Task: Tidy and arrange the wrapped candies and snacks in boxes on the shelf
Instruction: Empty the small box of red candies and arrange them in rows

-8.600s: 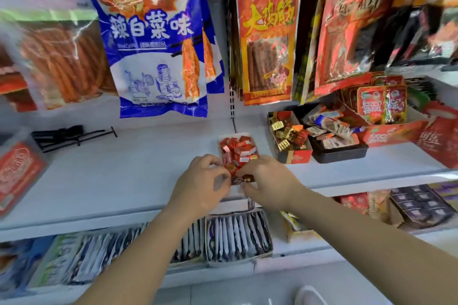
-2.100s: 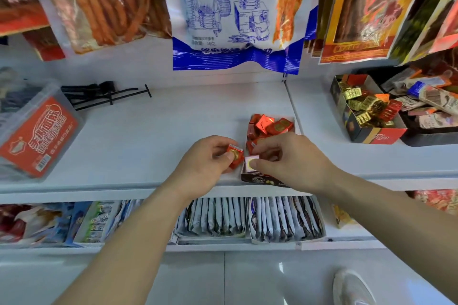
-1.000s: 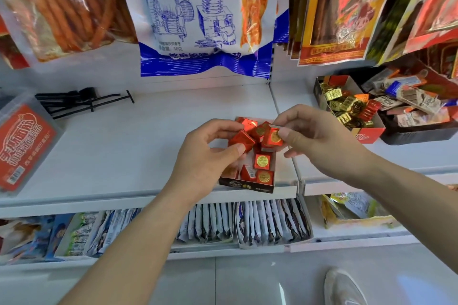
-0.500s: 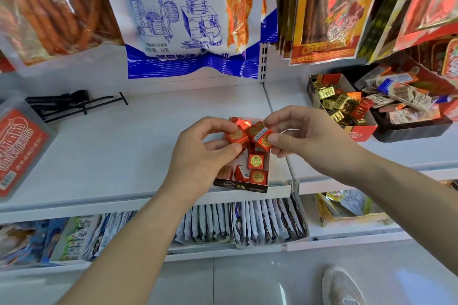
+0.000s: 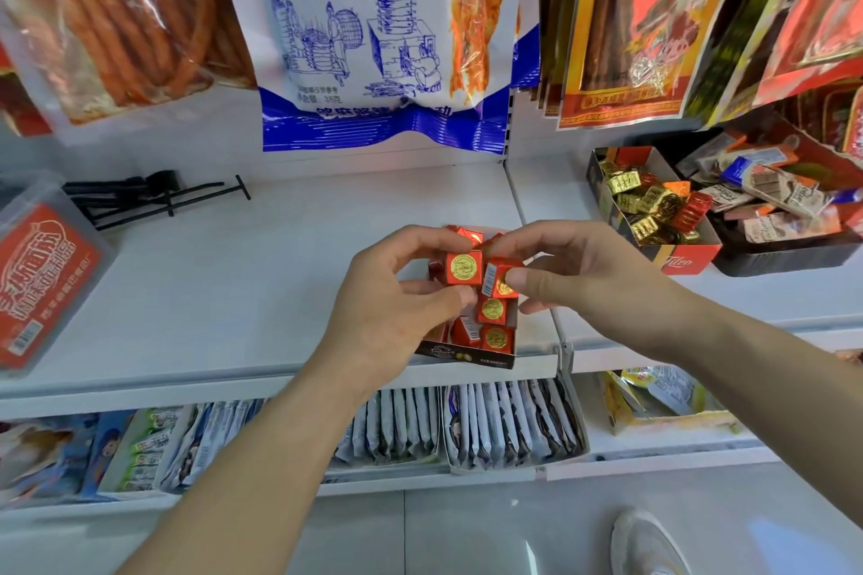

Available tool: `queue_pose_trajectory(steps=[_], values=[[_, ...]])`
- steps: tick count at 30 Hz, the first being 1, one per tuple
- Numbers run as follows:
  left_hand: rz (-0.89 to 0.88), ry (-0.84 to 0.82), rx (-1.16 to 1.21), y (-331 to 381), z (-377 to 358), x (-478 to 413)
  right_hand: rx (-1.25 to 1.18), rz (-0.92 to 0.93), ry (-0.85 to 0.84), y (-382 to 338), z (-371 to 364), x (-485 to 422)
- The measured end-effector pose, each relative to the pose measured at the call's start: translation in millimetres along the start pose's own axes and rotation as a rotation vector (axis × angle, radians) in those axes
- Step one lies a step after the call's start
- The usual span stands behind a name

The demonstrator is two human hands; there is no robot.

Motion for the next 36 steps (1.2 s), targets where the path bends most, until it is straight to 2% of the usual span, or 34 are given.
queue_pose_trajectory(steps=[14,24,36], values=[[-0.031,0.033,0.001,1,2,0,-0.076,-0.005,0.016,6,3,-3],[-0.001,0.022,0.011,-4,3,-2,-0.090,0.020,0.098,3,8,-7],[0.003,-0.016,0.021,-4,4,0,-0.119,-0.091,0.010,9,-7,-14]])
Point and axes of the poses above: each hand's wrist, its own x-axis away from the middle knuckle, its own z-axis out of the back of the hand, y = z × x, the point moved 8 cm from there along -x, towards the middle knuckle
